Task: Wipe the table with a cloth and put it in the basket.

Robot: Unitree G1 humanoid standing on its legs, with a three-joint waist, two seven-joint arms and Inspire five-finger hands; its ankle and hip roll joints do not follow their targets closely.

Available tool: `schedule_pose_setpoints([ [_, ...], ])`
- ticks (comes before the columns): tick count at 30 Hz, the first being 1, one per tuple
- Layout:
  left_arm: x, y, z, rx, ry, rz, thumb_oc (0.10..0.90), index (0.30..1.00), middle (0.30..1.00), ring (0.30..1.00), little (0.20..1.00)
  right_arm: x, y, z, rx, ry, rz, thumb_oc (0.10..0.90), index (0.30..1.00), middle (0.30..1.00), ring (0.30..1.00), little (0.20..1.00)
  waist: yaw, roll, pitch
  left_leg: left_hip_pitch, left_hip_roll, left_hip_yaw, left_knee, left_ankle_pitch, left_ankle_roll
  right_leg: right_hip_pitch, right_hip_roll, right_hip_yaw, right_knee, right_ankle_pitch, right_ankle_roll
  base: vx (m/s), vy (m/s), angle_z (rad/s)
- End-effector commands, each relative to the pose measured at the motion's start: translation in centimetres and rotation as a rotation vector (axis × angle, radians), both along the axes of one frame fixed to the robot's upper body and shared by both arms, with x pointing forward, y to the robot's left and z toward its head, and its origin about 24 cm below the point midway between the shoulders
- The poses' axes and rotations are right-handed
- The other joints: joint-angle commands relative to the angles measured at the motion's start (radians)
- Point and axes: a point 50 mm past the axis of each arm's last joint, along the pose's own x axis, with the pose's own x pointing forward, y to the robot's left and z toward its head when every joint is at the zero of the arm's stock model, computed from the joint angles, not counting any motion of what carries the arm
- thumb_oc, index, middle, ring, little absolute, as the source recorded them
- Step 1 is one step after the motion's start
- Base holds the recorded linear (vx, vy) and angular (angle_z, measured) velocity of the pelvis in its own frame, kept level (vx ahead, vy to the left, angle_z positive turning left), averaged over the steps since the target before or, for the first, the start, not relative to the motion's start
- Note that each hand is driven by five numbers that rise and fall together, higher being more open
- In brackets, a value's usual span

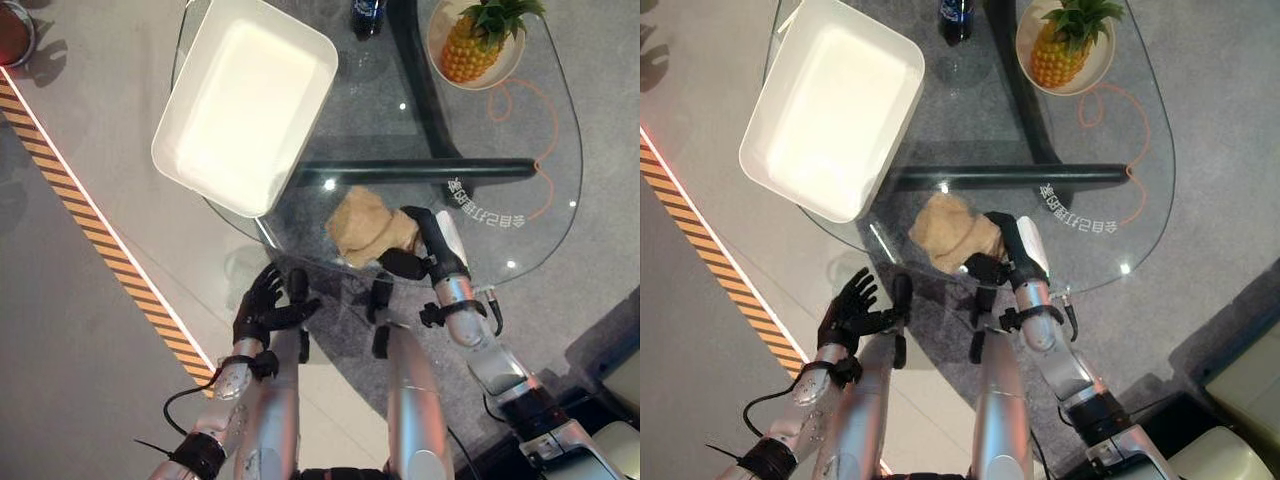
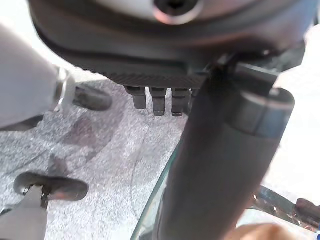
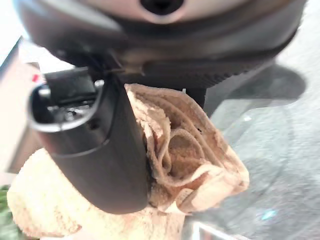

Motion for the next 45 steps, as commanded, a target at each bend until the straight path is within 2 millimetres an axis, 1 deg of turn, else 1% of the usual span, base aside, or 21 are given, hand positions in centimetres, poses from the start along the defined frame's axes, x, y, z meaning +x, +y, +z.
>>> schedule_pose_setpoints([
  [1, -0.8, -0.8, 1.6, -0.101, -0.100, -0.057, 0.800, 0.900, 0.900, 0.900, 0.900, -2.5, 1.8, 5.4, 0.108, -0.249, 0.243, 0.100, 0.300, 0.300, 0.300, 0.200, -0.009, 0.044, -0.020, 0.002, -0.035, 0.036, 0.096, -0.092, 0.063, 0.052, 0.030, -0.041, -0.030, 0.025, 0.008, 0.03, 0.017, 0.00],
  [3, -0.9, -1.4, 1.9, -0.171, -0.116, -0.146, 0.800, 0.900, 0.900, 0.900, 0.900, -2.8, 2.2, 5.6, 0.144, -0.241, 0.290, 0.100, 0.300, 0.300, 0.300, 0.200, -0.011, 0.044, -0.020, 0.001, -0.035, 0.040, 0.101, -0.094, 0.065, 0.052, 0.028, -0.037, -0.033, 0.028, 0.008, 0.00, 0.000, 0.00],
  [4, -0.9, -1.5, 1.9, -0.182, -0.115, -0.159, 0.800, 0.900, 0.900, 0.900, 0.900, -2.8, 2.2, 5.6, 0.149, -0.241, 0.294, 0.100, 0.300, 0.300, 0.300, 0.200, -0.011, 0.045, -0.020, 0.000, -0.035, 0.040, 0.102, -0.095, 0.066, 0.051, 0.028, -0.036, -0.033, 0.028, 0.008, 0.00, 0.000, 0.00],
  [5, -1.1, -2.2, 2.5, -0.266, -0.158, -0.260, 0.800, 0.900, 0.900, 0.900, 0.900, -3.2, 2.4, 5.7, 0.189, -0.231, 0.343, 0.100, 0.300, 0.300, 0.300, 0.200, -0.015, 0.047, -0.020, -0.003, -0.034, 0.045, 0.107, -0.098, 0.068, 0.047, 0.027, -0.032, -0.034, 0.031, 0.008, 0.02, 0.031, -0.01],
  [7, -1.2, -2.6, 3.1, -0.339, -0.199, -0.299, 0.800, 0.900, 0.900, 0.900, 0.900, -3.5, 2.7, 5.6, 0.211, -0.220, 0.385, 0.100, 0.300, 0.300, 0.300, 0.200, -0.019, 0.049, -0.020, -0.002, -0.033, 0.049, 0.109, -0.100, 0.069, 0.047, 0.027, -0.027, -0.035, 0.033, 0.009, 0.02, 0.048, -0.01],
  [10, -1.0, -2.7, 4.1, -0.392, -0.257, -0.311, 0.800, 0.900, 0.900, 0.900, 0.900, -3.7, 3.2, 5.6, 0.204, -0.208, 0.422, 0.100, 0.300, 0.300, 0.300, 0.200, -0.023, 0.049, -0.020, -0.005, -0.033, 0.055, 0.112, -0.100, 0.070, 0.045, 0.028, -0.025, -0.035, 0.034, 0.007, 0.01, 0.039, -0.03],
  [11, -0.8, -2.7, 4.9, -0.430, -0.303, -0.304, 0.800, 0.900, 0.900, 0.900, 0.900, -3.7, 3.3, 5.5, 0.196, -0.195, 0.431, 0.100, 0.300, 0.300, 0.300, 0.200, -0.024, 0.048, -0.020, -0.009, -0.033, 0.056, 0.114, -0.098, 0.069, 0.044, 0.028, -0.024, -0.035, 0.035, 0.006, 0.01, 0.025, -0.04],
  [13, -0.8, -2.7, 4.9, -0.430, -0.304, -0.304, 0.800, 0.900, 0.900, 0.900, 0.900, -3.7, 3.3, 5.5, 0.196, -0.195, 0.431, 0.100, 0.300, 0.300, 0.300, 0.200, -0.024, 0.048, -0.020, -0.009, -0.033, 0.056, 0.114, -0.098, 0.069, 0.044, 0.028, -0.024, -0.035, 0.034, 0.006, 0.01, 0.013, -0.04],
  [14, -0.4, -2.5, 6.2, -0.470, -0.368, -0.292, 0.800, 0.900, 0.900, 0.900, 0.900, -3.7, 3.4, 5.1, 0.189, -0.171, 0.435, 0.100, 0.300, 0.300, 0.300, 0.200, -0.024, 0.047, -0.020, -0.011, -0.031, 0.057, 0.116, -0.097, 0.071, 0.042, 0.027, -0.024, -0.034, 0.034, 0.006, 0.00, 0.000, 0.00],
  [15, -0.4, -2.6, 6.8, -0.472, -0.387, -0.292, 0.800, 0.900, 0.900, 0.900, 0.900, -3.7, 3.4, 5.0, 0.191, -0.165, 0.437, 0.100, 0.300, 0.300, 0.300, 0.200, -0.023, 0.046, -0.020, -0.015, -0.032, 0.055, 0.117, -0.096, 0.071, 0.040, 0.027, -0.024, -0.033, 0.035, 0.006, 0.00, 0.000, 0.00],
  [16, -0.4, -2.6, 6.8, -0.472, -0.387, -0.292, 0.800, 0.900, 0.900, 0.900, 0.900, -3.7, 3.4, 5.0, 0.191, -0.165, 0.437, 0.100, 0.300, 0.300, 0.300, 0.200, -0.023, 0.046, -0.020, -0.015, -0.032, 0.055, 0.117, -0.096, 0.071, 0.040, 0.027, -0.024, -0.033, 0.035, 0.006, 0.00, 0.000, 0.00],
  [17, -0.2, -2.6, 7.7, -0.517, -0.421, -0.299, 0.800, 0.900, 0.900, 0.900, 0.900, -3.8, 3.6, 4.8, 0.195, -0.145, 0.451, 0.100, 0.300, 0.300, 0.300, 0.200, -0.020, 0.045, -0.020, -0.023, -0.035, 0.050, 0.118, -0.094, 0.072, 0.033, 0.030, -0.023, -0.032, 0.038, 0.006, 0.00, 0.000, 0.00],
  [19, -0.1, -2.6, 8.4, -0.535, -0.441, -0.325, 0.800, 0.900, 0.900, 0.900, 0.900, -3.8, 3.7, 4.7, 0.191, -0.133, 0.466, 0.100, 0.300, 0.300, 0.300, 0.200, -0.018, 0.044, -0.020, -0.027, -0.036, 0.048, 0.119, -0.094, 0.072, 0.030, 0.031, -0.024, -0.032, 0.038, 0.006, 0.01, -0.008, 0.02],
  [22, -0.1, -3.2, 9.4, -0.559, -0.462, -0.374, 0.800, 0.900, 0.900, 0.900, 0.900, -3.8, 4.0, 4.8, 0.172, -0.116, 0.490, 0.100, 0.300, 0.300, 0.300, 0.200, -0.016, 0.043, -0.020, -0.036, -0.039, 0.044, 0.117, -0.089, 0.072, 0.023, 0.032, -0.027, -0.033, 0.041, 0.005, 0.01, -0.009, 0.04],
  [24, -0.1, -3.7, 10.0, -0.613, -0.473, -0.399, 0.800, 0.900, 0.900, 0.900, 0.900, -3.9, 4.4, 4.7, 0.152, -0.096, 0.520, 0.100, 0.300, 0.300, 0.300, 0.200, -0.014, 0.042, -0.020, -0.042, -0.041, 0.041, 0.114, -0.085, 0.073, 0.018, 0.034, -0.028, -0.035, 0.043, 0.004, 0.01, -0.001, 0.02],
  [32, -0.1, -3.8, 10.4, -0.710, -0.473, -0.397, 0.800, 0.900, 0.900, 0.900, 0.900, -4.0, 5.2, 4.2, 0.132, -0.051, 0.559, 0.100, 0.300, 0.300, 0.300, 0.200, -0.011, 0.039, -0.020, -0.047, -0.044, 0.036, 0.111, -0.080, 0.070, 0.011, 0.037, -0.028, -0.036, 0.044, 0.002, 0.00, 0.000, 0.02],
  [35, -0.2, -4.5, 10.6, -0.717, -0.467, -0.478, 0.800, 0.900, 0.900, 0.900, 0.900, -3.9, 5.3, 4.1, 0.119, -0.055, 0.562, 0.100, 0.300, 0.300, 0.300, 0.200, -0.010, 0.036, -0.020, -0.052, -0.044, 0.035, 0.112, -0.079, 0.070, 0.010, 0.038, -0.029, -0.039, 0.045, 0.001, 0.00, 0.000, 0.00],
  [36, -0.3, -4.9, 10.8, -0.681, -0.460, -0.518, 0.800, 0.900, 0.900, 0.900, 0.900, -4.0, 5.4, 4.2, 0.107, -0.057, 0.577, 0.100, 0.300, 0.300, 0.300, 0.200, -0.010, 0.037, -0.020, -0.050, -0.046, 0.033, 0.109, -0.077, 0.070, 0.012, 0.038, -0.027, -0.043, 0.047, 0.001, 0.00, 0.000, 0.00],
  [39, -0.3, -5.3, 10.9, -0.664, -0.449, -0.548, 0.800, 0.900, 0.900, 0.900, 0.900, -4.0, 5.6, 4.3, 0.098, -0.061, 0.591, 0.100, 0.300, 0.300, 0.300, 0.200, -0.010, 0.038, -0.020, -0.052, -0.047, 0.032, 0.108, -0.075, 0.070, 0.011, 0.038, -0.026, -0.045, 0.048, 0.001, 0.00, 0.000, 0.00],
  [41, -0.3, -6.1, 10.6, -0.672, -0.393, -0.589, 0.800, 0.900, 0.900, 0.900, 0.900, -4.2, 6.1, 4.8, 0.093, -0.082, 0.632, 0.100, 0.300, 0.300, 0.300, 0.200, -0.010, 0.040, -0.020, -0.055, -0.049, 0.029, 0.108, -0.072, 0.070, 0.007, 0.039, -0.023, -0.043, 0.051, 0.002, 0.00, 0.000, 0.00],
  [45, -0.2, -6.9, 10.1, -0.667, -0.331, -0.610, 0.800, 0.900, 0.900, 0.900, 0.900, -4.4, 7.3, 5.6, 0.108, -0.110, 0.694, 0.100, 0.300, 0.300, 0.300, 0.200, -0.011, 0.039, -0.020, -0.056, -0.049, 0.030, 0.107, -0.071, 0.070, 0.006, 0.038, -0.021, -0.048, 0.054, 0.003, 0.00, 0.000, 0.00],
])
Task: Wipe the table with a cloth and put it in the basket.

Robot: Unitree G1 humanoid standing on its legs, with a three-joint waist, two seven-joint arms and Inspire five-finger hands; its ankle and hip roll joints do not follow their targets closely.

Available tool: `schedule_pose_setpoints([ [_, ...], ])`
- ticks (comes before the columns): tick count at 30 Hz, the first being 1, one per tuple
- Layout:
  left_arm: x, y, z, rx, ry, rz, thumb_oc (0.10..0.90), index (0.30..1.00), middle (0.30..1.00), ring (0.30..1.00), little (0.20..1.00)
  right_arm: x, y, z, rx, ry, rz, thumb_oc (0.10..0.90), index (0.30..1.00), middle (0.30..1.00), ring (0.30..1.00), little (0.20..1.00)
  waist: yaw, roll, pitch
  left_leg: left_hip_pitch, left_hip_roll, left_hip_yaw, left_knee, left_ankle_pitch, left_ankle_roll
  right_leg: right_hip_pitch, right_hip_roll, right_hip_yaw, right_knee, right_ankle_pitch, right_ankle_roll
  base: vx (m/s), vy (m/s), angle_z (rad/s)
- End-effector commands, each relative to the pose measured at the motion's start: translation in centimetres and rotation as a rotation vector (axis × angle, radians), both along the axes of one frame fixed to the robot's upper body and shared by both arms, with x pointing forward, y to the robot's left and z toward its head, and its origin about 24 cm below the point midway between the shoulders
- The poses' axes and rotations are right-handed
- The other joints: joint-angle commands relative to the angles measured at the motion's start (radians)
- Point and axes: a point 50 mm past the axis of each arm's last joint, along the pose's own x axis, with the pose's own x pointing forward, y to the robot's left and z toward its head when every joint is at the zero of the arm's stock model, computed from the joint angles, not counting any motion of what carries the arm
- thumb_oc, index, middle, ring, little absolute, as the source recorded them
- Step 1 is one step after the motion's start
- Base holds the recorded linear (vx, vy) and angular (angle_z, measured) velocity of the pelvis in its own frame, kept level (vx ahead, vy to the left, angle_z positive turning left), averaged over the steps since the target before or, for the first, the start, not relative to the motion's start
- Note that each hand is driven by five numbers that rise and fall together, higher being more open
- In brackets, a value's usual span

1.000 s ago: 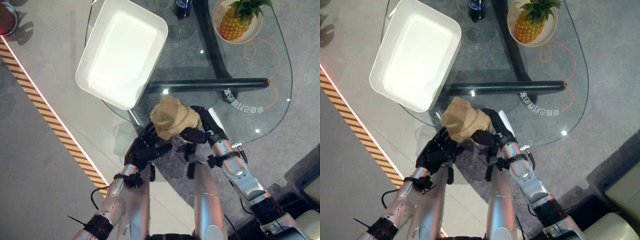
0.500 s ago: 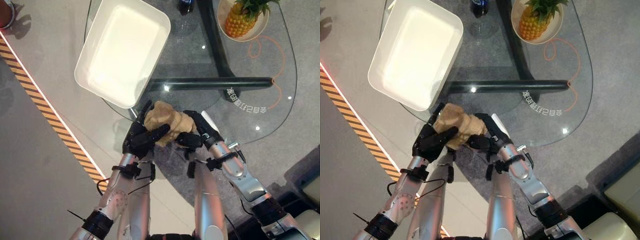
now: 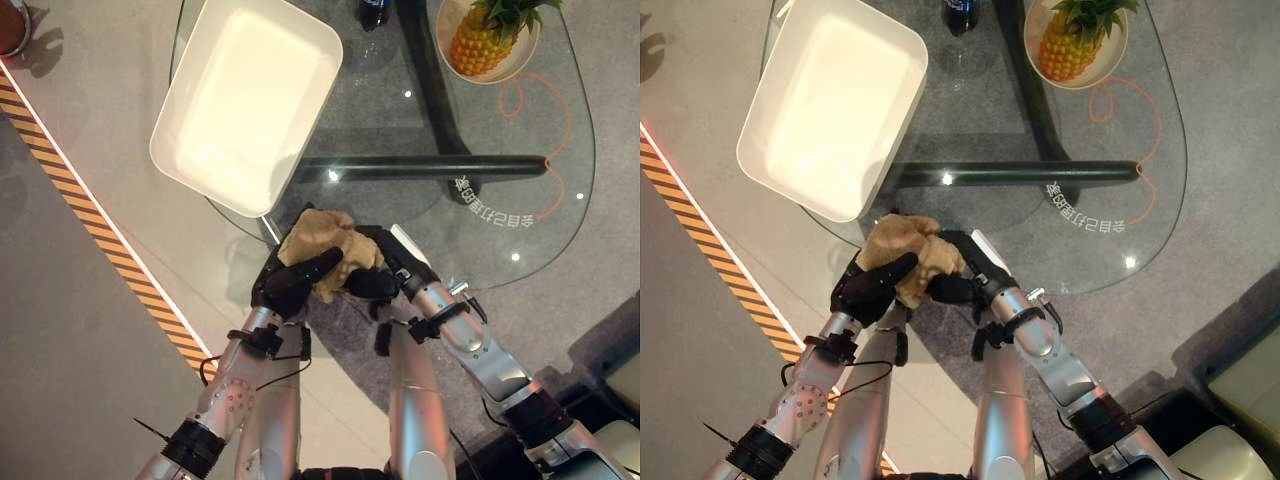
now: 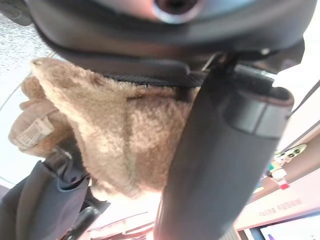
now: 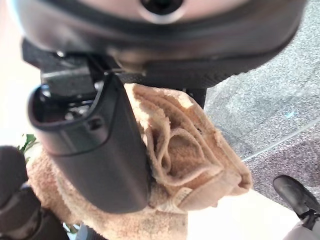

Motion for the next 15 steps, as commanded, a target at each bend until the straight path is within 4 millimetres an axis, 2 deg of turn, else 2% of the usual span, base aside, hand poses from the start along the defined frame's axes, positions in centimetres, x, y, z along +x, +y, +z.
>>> schedule_pose_setpoints([
  [1, -1.3, -3.3, 2.5, -0.038, -0.125, -0.179, 0.800, 0.900, 0.900, 0.900, 0.900, -3.2, 4.6, 6.0, 0.168, -0.236, 0.327, 0.100, 0.300, 0.300, 0.300, 0.200, -0.010, 0.034, -0.021, -0.029, -0.042, 0.031, 0.097, -0.067, 0.066, 0.026, 0.044, -0.021, -0.057, 0.068, -0.004, 0.00, 0.000, 0.00],
  [6, -1.2, -3.8, 2.0, 0.007, -0.099, -0.188, 0.800, 0.900, 0.900, 0.900, 0.900, -3.7, 6.3, 6.3, 0.144, -0.225, 0.413, 0.100, 0.300, 0.300, 0.300, 0.200, -0.006, 0.038, -0.021, -0.024, -0.045, 0.034, 0.089, -0.064, 0.065, 0.029, 0.043, -0.018, -0.067, 0.071, -0.003, 0.00, 0.000, 0.00],
  [12, -1.0, -3.8, 2.6, 0.021, -0.172, -0.189, 0.800, 0.900, 0.900, 0.900, 0.900, -3.6, 6.9, 6.3, 0.146, -0.209, 0.428, 0.100, 0.300, 0.300, 0.300, 0.200, -0.002, 0.041, -0.021, -0.021, -0.048, 0.038, 0.082, -0.062, 0.063, 0.034, 0.039, -0.023, -0.078, 0.074, -0.002, 0.00, 0.000, 0.00],
  [13, -1.0, -3.9, 2.7, 0.023, -0.180, -0.185, 0.567, 0.700, 0.700, 0.700, 0.667, -3.5, 7.0, 6.2, 0.147, -0.209, 0.428, 0.100, 0.300, 0.300, 0.300, 0.200, -0.002, 0.040, -0.021, -0.022, -0.048, 0.038, 0.085, -0.063, 0.063, 0.032, 0.040, -0.022, -0.077, 0.074, -0.003, 0.00, 0.000, 0.00],
  [14, -0.9, -4.0, 2.8, 0.026, -0.185, -0.178, 0.100, 0.300, 0.300, 0.300, 0.200, -3.5, 7.2, 6.2, 0.150, -0.208, 0.430, 0.100, 0.300, 0.300, 0.300, 0.200, -0.002, 0.038, -0.021, -0.023, -0.048, 0.038, 0.085, -0.064, 0.063, 0.033, 0.040, -0.023, -0.077, 0.075, -0.002, 0.00, 0.000, 0.00],
  [15, -0.8, -4.1, 2.8, 0.024, -0.190, -0.175, 0.100, 0.300, 0.300, 0.300, 0.200, -3.4, 7.3, 6.3, 0.150, -0.206, 0.432, 0.100, 0.300, 0.300, 0.300, 0.200, -0.002, 0.037, -0.021, -0.023, -0.048, 0.039, 0.085, -0.063, 0.062, 0.032, 0.040, -0.023, -0.077, 0.076, -0.001, 0.00, 0.000, 0.00],
])
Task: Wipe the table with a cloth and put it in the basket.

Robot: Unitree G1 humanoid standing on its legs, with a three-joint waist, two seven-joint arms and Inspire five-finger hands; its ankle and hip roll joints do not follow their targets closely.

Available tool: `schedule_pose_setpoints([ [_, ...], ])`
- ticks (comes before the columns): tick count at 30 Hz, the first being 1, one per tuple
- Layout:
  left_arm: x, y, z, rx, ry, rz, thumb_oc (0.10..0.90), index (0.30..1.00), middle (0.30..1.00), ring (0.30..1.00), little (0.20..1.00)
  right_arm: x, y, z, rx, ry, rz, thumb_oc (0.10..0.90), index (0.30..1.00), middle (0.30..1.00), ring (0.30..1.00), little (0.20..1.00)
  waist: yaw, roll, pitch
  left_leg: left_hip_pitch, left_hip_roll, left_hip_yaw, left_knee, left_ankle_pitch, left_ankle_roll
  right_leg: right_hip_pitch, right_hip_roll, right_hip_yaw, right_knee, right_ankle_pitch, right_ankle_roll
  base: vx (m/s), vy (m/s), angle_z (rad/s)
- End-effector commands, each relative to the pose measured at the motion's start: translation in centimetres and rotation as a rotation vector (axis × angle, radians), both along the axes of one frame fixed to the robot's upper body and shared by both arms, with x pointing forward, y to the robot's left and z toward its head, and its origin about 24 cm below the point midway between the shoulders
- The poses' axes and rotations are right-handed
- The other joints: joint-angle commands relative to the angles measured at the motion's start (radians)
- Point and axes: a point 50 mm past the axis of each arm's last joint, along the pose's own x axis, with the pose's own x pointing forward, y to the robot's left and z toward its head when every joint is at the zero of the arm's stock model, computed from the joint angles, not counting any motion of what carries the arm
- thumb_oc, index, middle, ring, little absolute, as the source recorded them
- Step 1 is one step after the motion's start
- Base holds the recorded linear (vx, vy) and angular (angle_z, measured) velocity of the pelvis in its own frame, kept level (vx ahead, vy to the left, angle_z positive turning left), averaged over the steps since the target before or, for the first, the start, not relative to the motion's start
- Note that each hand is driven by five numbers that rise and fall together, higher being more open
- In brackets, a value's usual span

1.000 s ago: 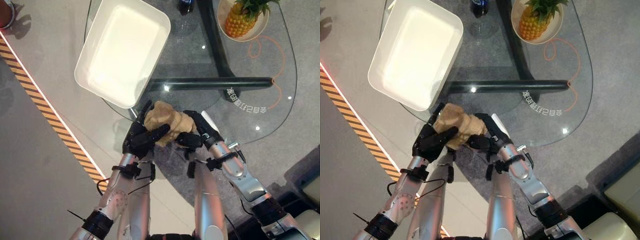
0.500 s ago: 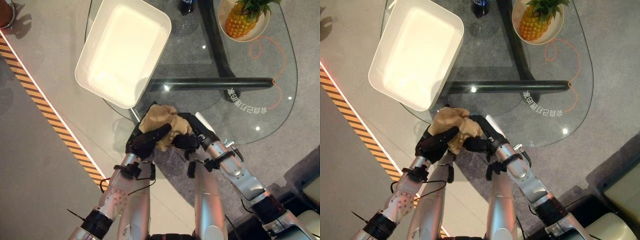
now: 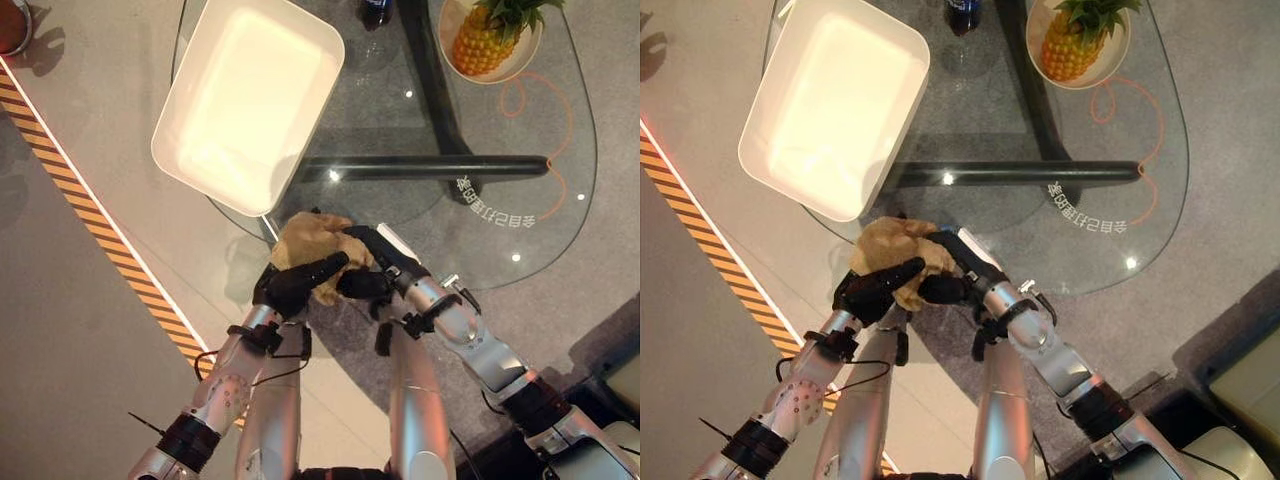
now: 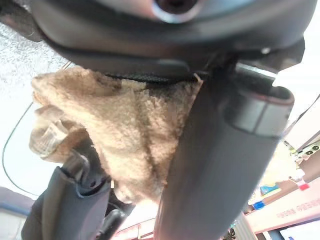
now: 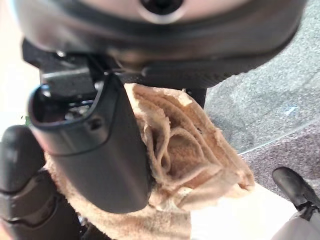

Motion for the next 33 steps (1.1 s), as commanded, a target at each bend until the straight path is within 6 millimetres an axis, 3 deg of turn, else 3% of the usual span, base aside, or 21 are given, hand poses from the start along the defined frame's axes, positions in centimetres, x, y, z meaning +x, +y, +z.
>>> schedule_pose_setpoints([
  [1, -1.3, -4.5, 2.9, -0.048, -0.192, -0.183, 0.100, 0.300, 0.300, 0.300, 0.200, -4.1, 6.1, 5.5, 0.189, -0.206, 0.380, 0.100, 0.300, 0.300, 0.300, 0.200, -0.007, 0.036, -0.022, -0.022, -0.045, 0.040, 0.088, -0.064, 0.063, 0.033, 0.042, -0.024, -0.076, 0.077, -0.002, 0.00, 0.000, 0.00],
  [6, -1.3, -4.6, 3.0, -0.051, -0.185, -0.170, 0.100, 0.300, 0.300, 0.300, 0.200, -4.0, 6.2, 5.4, 0.178, -0.206, 0.369, 0.100, 0.300, 0.300, 0.300, 0.200, -0.006, 0.034, -0.022, -0.021, -0.046, 0.042, 0.085, -0.063, 0.062, 0.035, 0.042, -0.027, -0.079, 0.078, -0.002, 0.00, 0.000, 0.00],
  [18, -1.3, -3.7, 2.6, -0.068, -0.183, -0.120, 0.100, 0.300, 0.300, 0.300, 0.200, -2.5, 3.7, 4.9, 0.155, -0.266, 0.129, 0.100, 0.300, 0.300, 0.300, 0.200, -0.005, 0.022, -0.022, -0.013, -0.033, 0.061, 0.085, -0.072, 0.063, 0.042, 0.034, -0.047, -0.083, 0.082, 0.008, 0.00, 0.000, 0.00],
  [19, -1.3, -3.6, 2.5, -0.067, -0.184, -0.112, 0.100, 0.300, 0.300, 0.300, 0.200, -2.5, 3.2, 4.9, 0.164, -0.278, 0.099, 0.509, 0.651, 0.651, 0.651, 0.609, -0.007, 0.018, -0.022, -0.013, -0.033, 0.062, 0.084, -0.072, 0.064, 0.042, 0.035, -0.047, -0.083, 0.083, 0.009, 0.00, 0.000, 0.00],
  [20, -1.3, -3.5, 2.5, -0.067, -0.183, -0.108, 0.100, 0.300, 0.300, 0.300, 0.200, -2.4, 2.9, 4.9, 0.169, -0.284, 0.081, 0.800, 0.900, 0.900, 0.900, 0.900, -0.007, 0.017, -0.022, -0.013, -0.032, 0.062, 0.084, -0.073, 0.064, 0.043, 0.036, -0.047, -0.084, 0.084, 0.010, 0.00, 0.000, 0.00],
  [33, -1.3, -2.9, 2.1, -0.066, -0.192, -0.076, 0.100, 0.300, 0.300, 0.300, 0.200, -2.3, 1.3, 5.1, 0.208, -0.304, -0.006, 0.800, 0.900, 0.900, 0.900, 0.900, -0.018, 0.008, -0.022, -0.013, -0.021, 0.064, 0.087, -0.080, 0.065, 0.038, 0.038, -0.044, -0.073, 0.080, 0.013, 0.00, 0.000, 0.00],
])
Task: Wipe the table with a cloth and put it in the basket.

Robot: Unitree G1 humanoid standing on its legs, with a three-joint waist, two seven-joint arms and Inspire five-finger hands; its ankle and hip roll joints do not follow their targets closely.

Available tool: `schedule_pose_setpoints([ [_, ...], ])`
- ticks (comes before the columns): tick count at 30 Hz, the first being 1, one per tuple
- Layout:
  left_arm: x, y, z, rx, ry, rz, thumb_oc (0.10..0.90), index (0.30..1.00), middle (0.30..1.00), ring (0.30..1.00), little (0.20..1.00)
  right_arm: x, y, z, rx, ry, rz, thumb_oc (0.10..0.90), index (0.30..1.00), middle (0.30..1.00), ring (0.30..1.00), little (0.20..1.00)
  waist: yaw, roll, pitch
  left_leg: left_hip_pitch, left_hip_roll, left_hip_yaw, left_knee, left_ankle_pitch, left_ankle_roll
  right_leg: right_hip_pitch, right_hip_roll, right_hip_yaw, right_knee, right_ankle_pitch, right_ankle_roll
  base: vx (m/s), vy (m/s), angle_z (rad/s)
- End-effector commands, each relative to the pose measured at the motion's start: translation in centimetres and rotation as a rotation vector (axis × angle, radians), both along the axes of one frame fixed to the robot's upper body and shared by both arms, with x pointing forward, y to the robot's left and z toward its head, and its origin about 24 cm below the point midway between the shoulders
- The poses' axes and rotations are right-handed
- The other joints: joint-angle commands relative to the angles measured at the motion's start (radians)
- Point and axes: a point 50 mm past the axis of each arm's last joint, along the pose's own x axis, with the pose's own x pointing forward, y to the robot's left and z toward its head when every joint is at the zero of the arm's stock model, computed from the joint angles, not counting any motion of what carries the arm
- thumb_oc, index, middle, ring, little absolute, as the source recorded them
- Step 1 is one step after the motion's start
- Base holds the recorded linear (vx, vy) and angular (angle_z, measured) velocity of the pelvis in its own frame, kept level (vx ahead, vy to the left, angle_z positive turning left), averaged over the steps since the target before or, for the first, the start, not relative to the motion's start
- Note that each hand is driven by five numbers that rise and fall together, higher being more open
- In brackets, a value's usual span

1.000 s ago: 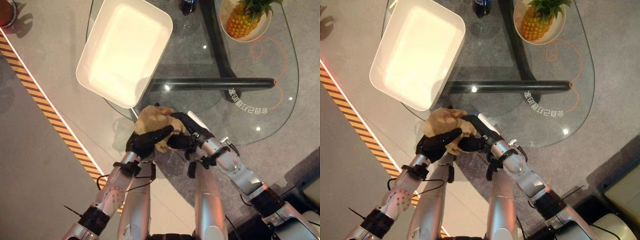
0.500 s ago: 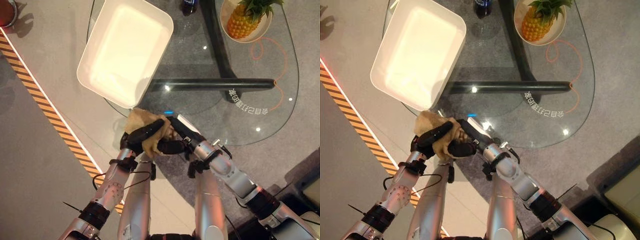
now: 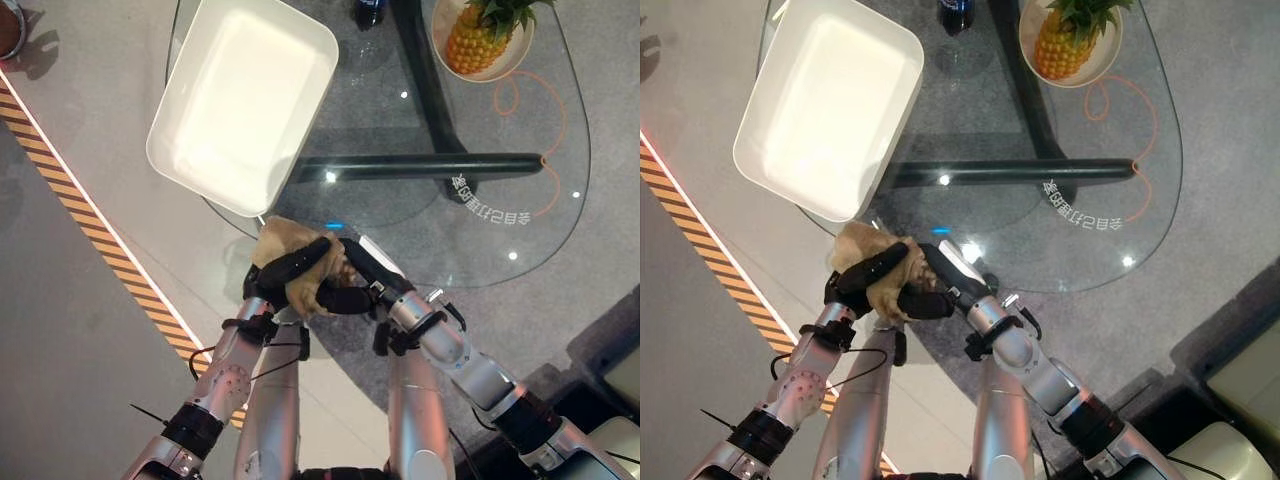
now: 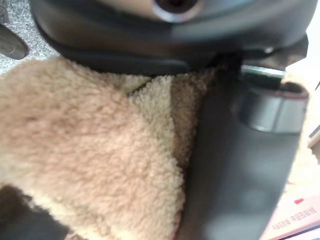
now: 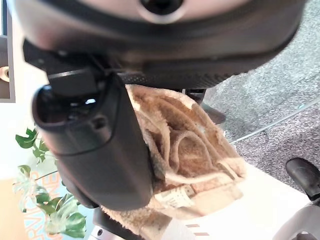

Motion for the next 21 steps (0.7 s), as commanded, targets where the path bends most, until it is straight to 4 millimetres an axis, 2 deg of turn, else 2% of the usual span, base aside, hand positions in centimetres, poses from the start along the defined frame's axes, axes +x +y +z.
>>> schedule_pose_setpoints([
  [1, -2.5, -3.9, 2.5, -0.057, -0.211, -0.196, 0.100, 0.300, 0.300, 0.300, 0.200, -0.2, -0.4, 6.0, 0.197, -0.267, -0.039, 0.800, 0.900, 0.900, 0.900, 0.900, 0.016, 0.013, -0.022, -0.003, -0.026, 0.064, 0.075, -0.079, 0.063, 0.036, 0.033, -0.042, -0.061, 0.070, 0.013, 0.00, 0.000, 0.00],
  [4, -2.5, -3.9, 2.4, -0.050, -0.211, -0.196, 0.100, 0.300, 0.300, 0.300, 0.200, -0.1, -0.7, 6.1, 0.193, -0.277, -0.052, 0.800, 0.900, 0.900, 0.900, 0.900, 0.016, 0.012, -0.022, -0.005, -0.024, 0.065, 0.076, -0.079, 0.063, 0.035, 0.032, -0.043, -0.062, 0.071, 0.013, 0.00, 0.000, 0.00],
  [9, -2.6, -3.7, 2.3, -0.042, -0.213, -0.196, 0.100, 0.300, 0.300, 0.300, 0.200, -0.4, -1.0, 6.8, 0.288, -0.295, -0.053, 0.800, 0.900, 0.900, 0.900, 0.900, 0.011, 0.008, -0.022, -0.009, -0.021, 0.066, 0.081, -0.084, 0.064, 0.030, 0.034, -0.040, -0.060, 0.073, 0.016, 0.02, 0.001, 0.00],
  [10, -2.9, -3.7, 1.8, -0.045, -0.193, -0.195, 0.100, 0.300, 0.300, 0.300, 0.200, -0.6, -1.0, 6.4, 0.295, -0.280, -0.056, 0.800, 0.900, 0.900, 0.900, 0.900, 0.014, 0.011, -0.022, 0.021, -0.018, 0.060, 0.091, -0.119, 0.059, 0.058, 0.038, -0.036, -0.047, 0.043, 0.024, 0.08, 0.010, -0.02],
  [12, -2.9, -3.7, 1.7, -0.044, -0.196, -0.196, 0.100, 0.300, 0.300, 0.300, 0.200, -0.7, -1.1, 6.6, 0.317, -0.281, -0.056, 0.800, 0.900, 0.900, 0.900, 0.900, 0.013, 0.010, -0.022, 0.020, -0.018, 0.061, 0.091, -0.120, 0.060, 0.057, 0.039, -0.036, -0.048, 0.043, 0.024, 0.01, 0.005, -0.06],
  [13, -2.6, -3.7, 2.2, -0.040, -0.215, -0.197, 0.100, 0.300, 0.300, 0.300, 0.200, -0.5, -1.1, 7.1, 0.325, -0.298, -0.054, 0.800, 0.900, 0.900, 0.900, 0.900, 0.010, 0.007, -0.022, -0.011, -0.021, 0.067, 0.082, -0.087, 0.065, 0.028, 0.036, -0.039, -0.060, 0.072, 0.016, -0.06, -0.003, -0.09],
  [15, -2.6, -3.7, 2.1, -0.038, -0.214, -0.191, 0.100, 0.300, 0.300, 0.300, 0.200, -0.6, -1.4, 7.4, 0.375, -0.298, -0.055, 0.800, 0.900, 0.900, 0.900, 0.900, 0.007, 0.006, -0.022, -0.011, -0.019, 0.068, 0.083, -0.088, 0.065, 0.029, 0.036, -0.038, -0.061, 0.072, 0.016, 0.01, 0.011, -0.08],
  [16, -3.0, -3.7, 1.6, -0.040, -0.195, -0.190, 0.100, 0.300, 0.300, 0.300, 0.200, -0.8, -1.5, 7.0, 0.382, -0.281, -0.058, 0.800, 0.900, 0.900, 0.900, 0.900, 0.010, 0.009, -0.022, 0.020, -0.017, 0.062, 0.092, -0.122, 0.060, 0.057, 0.039, -0.034, -0.049, 0.042, 0.023, 0.08, 0.016, -0.06],
  [19, -3.0, -3.6, 1.5, -0.035, -0.194, -0.186, 0.100, 0.300, 0.300, 0.300, 0.200, -0.9, -1.6, 7.2, 0.418, -0.285, -0.058, 0.800, 0.900, 0.900, 0.900, 0.900, 0.008, 0.008, -0.022, 0.019, -0.016, 0.062, 0.093, -0.123, 0.061, 0.056, 0.041, -0.032, -0.047, 0.041, 0.023, 0.01, 0.003, -0.04],
  [20, -2.7, -3.6, 2.0, -0.030, -0.214, -0.188, 0.144, 0.338, 0.338, 0.338, 0.244, -0.9, -1.6, 7.9, 0.440, -0.310, -0.056, 0.800, 0.900, 0.900, 0.900, 0.900, 0.004, 0.004, -0.022, -0.011, -0.019, 0.067, 0.083, -0.090, 0.065, 0.027, 0.040, -0.033, -0.059, 0.071, 0.017, -0.05, 0.009, -0.03],
  [21, -2.6, -3.6, 2.0, -0.034, -0.213, -0.194, 0.800, 0.900, 0.900, 0.900, 0.900, -1.0, -1.7, 7.9, 0.442, -0.312, -0.054, 0.800, 0.900, 0.900, 0.900, 0.900, 0.001, 0.004, -0.022, -0.010, -0.019, 0.066, 0.081, -0.089, 0.066, 0.027, 0.042, -0.030, -0.059, 0.070, 0.017, -0.05, 0.010, -0.02],
])
